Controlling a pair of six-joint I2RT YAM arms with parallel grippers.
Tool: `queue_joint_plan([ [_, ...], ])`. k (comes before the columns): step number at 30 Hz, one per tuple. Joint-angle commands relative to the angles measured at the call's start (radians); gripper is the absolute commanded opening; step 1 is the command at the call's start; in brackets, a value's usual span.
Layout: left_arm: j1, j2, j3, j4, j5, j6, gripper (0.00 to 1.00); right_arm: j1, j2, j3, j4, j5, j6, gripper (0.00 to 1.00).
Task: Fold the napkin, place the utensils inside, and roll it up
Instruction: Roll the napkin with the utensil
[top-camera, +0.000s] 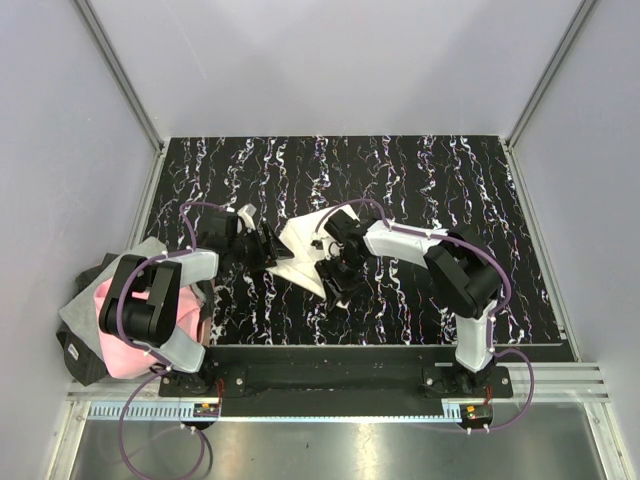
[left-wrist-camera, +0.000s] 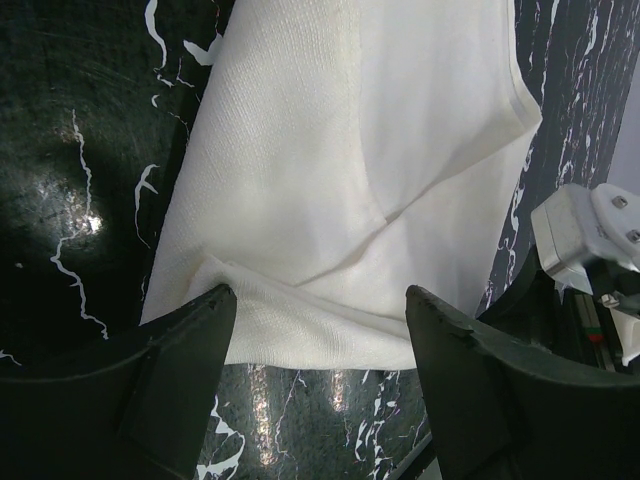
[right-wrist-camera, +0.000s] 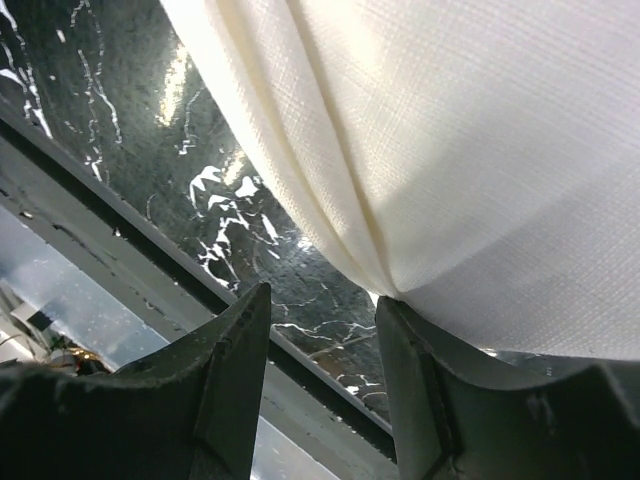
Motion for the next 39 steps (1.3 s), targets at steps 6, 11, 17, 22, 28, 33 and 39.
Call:
queue_joint_plan([
  [6,0.011,0.059,-0.04,-0.144,-0.124,0.059,0.77,0.034,-0.146,0.093,-0.003,0.137,-0.105,0.56],
  [11,0.011,0.065,-0.039,-0.147,-0.123,0.059,0.77,0.135,-0.223,0.049,0.185,0.324,-0.153,0.56],
  [17,0.011,0.069,-0.037,-0.147,-0.121,0.058,0.77,0.244,-0.225,-0.032,0.433,0.441,-0.245,0.51],
  [22,0.009,0.073,-0.036,-0.147,-0.118,0.059,0.77,0.282,-0.151,-0.056,0.553,0.524,-0.28,0.51],
  [28,0.011,0.076,-0.036,-0.145,-0.118,0.059,0.77,0.282,-0.082,-0.049,0.607,0.565,-0.34,0.57],
  [33,0.011,0.077,-0.036,-0.145,-0.117,0.059,0.77,0.282,-0.023,-0.049,0.609,0.597,-0.357,0.57],
  [39,0.011,0.074,-0.034,-0.144,-0.117,0.058,0.77,0.272,0.037,-0.036,0.592,0.624,-0.345,0.57],
])
